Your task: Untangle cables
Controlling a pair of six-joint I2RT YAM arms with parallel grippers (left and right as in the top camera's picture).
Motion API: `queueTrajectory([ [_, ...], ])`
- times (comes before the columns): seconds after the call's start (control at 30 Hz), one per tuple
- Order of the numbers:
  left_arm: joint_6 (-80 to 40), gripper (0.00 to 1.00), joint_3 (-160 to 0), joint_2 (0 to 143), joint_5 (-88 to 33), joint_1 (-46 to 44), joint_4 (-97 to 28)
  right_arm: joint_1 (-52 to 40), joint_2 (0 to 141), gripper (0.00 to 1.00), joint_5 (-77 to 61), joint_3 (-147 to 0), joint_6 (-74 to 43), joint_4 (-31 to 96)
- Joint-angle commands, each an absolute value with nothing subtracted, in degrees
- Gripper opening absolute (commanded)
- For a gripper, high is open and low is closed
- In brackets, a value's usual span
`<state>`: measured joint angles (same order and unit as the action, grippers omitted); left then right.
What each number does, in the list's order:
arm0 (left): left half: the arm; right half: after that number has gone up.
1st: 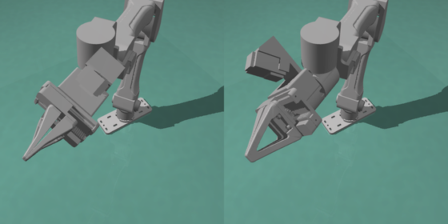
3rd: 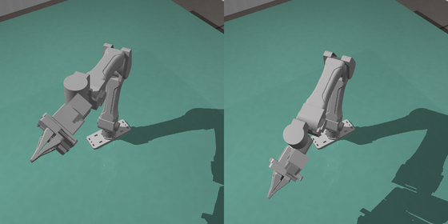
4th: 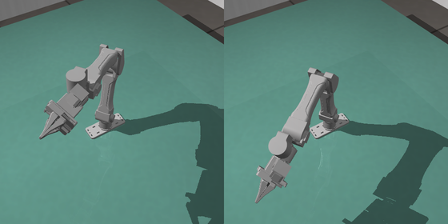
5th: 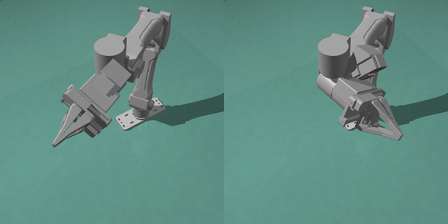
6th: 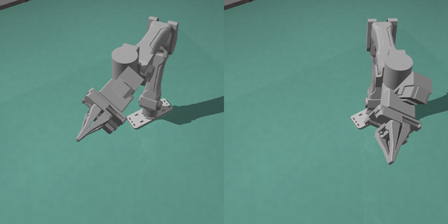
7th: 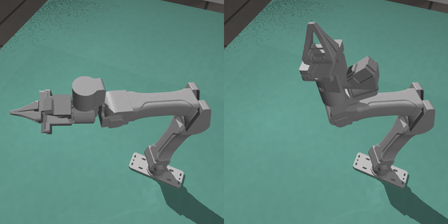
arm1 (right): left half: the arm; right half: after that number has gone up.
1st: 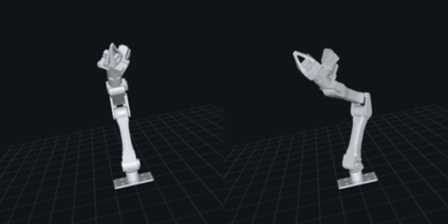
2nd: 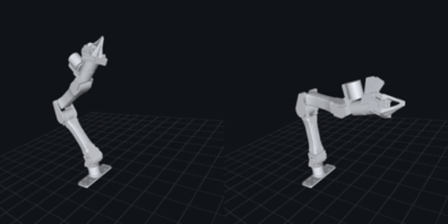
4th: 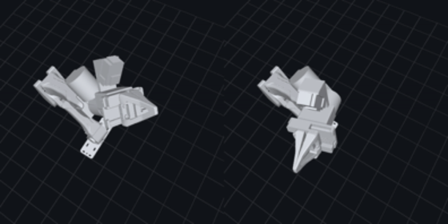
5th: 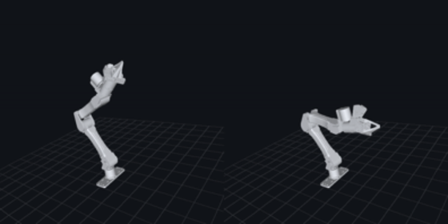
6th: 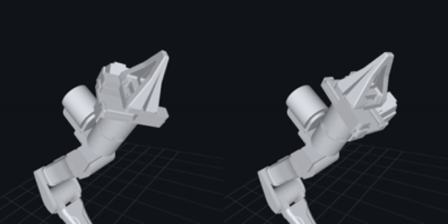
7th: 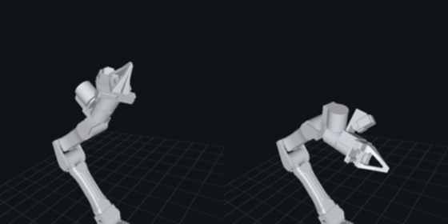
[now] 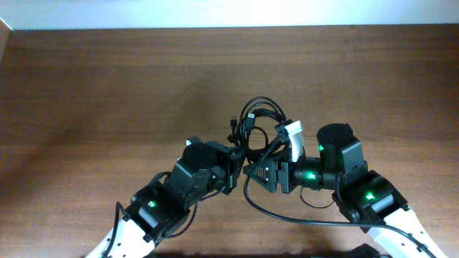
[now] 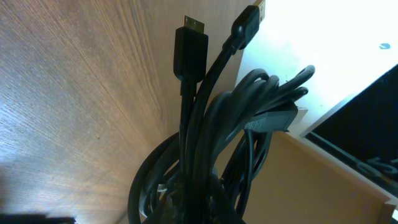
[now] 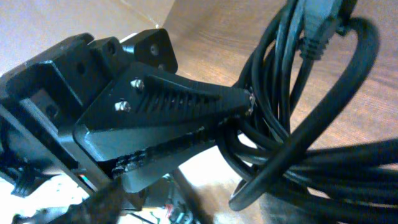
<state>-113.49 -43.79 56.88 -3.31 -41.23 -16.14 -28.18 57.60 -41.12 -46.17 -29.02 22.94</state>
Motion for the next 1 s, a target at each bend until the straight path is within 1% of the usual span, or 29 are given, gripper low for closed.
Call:
queueTrajectory([
  [0.0, -114.0, 0.00, -44.7, 55.9, -5.0, -41.3, -15.0, -28.6, 57.8, 0.29, -40.4, -46.4, -27.2, 23.2],
  [0.03, -114.0, 0.00, -44.7, 55.9, -5.2, -41.3, -15.0, -28.6, 57.9, 0.17, -40.4, -46.4, -27.2, 23.3],
  [0.07, -114.0, 0.00, -44.7, 55.9, -5.6, -41.3, -15.0, -28.5, 58.0, 0.15, -40.3, -46.4, -27.2, 23.5],
  [0.47, -114.0, 0.00, -44.7, 55.9, -9.3, -41.3, -13.7, -28.5, 61.7, 0.15, -38.3, -46.4, -27.2, 23.6],
  [0.5, -114.0, 0.00, -44.7, 55.9, -9.2, -41.2, -13.7, -28.5, 61.7, 0.13, -38.3, -46.4, -27.2, 23.6],
  [0.53, -114.0, 0.00, -44.7, 55.9, -9.2, -41.3, -13.7, -28.5, 61.7, 0.08, -38.3, -46.4, -27.2, 23.6],
  [0.57, -114.0, 0.00, -44.7, 55.9, -9.3, -41.3, -13.7, -28.5, 61.7, 0.04, -38.3, -46.4, -27.2, 23.7],
  [0.7, -114.0, 0.00, -44.7, 55.9, -9.1, -41.2, -13.8, -28.5, 61.7, 0.04, -38.3, -46.4, -27.2, 24.0],
  [0.87, -114.0, 0.00, -44.7, 55.9, -2.1, -41.2, -18.5, -28.5, 61.4, 0.04, -38.3, -46.4, -27.2, 24.9],
  [0.97, -114.0, 0.00, -44.7, 55.9, 4.5, -41.2, -22.7, -28.5, 60.2, 0.04, -38.3, -46.4, -27.2, 24.9],
])
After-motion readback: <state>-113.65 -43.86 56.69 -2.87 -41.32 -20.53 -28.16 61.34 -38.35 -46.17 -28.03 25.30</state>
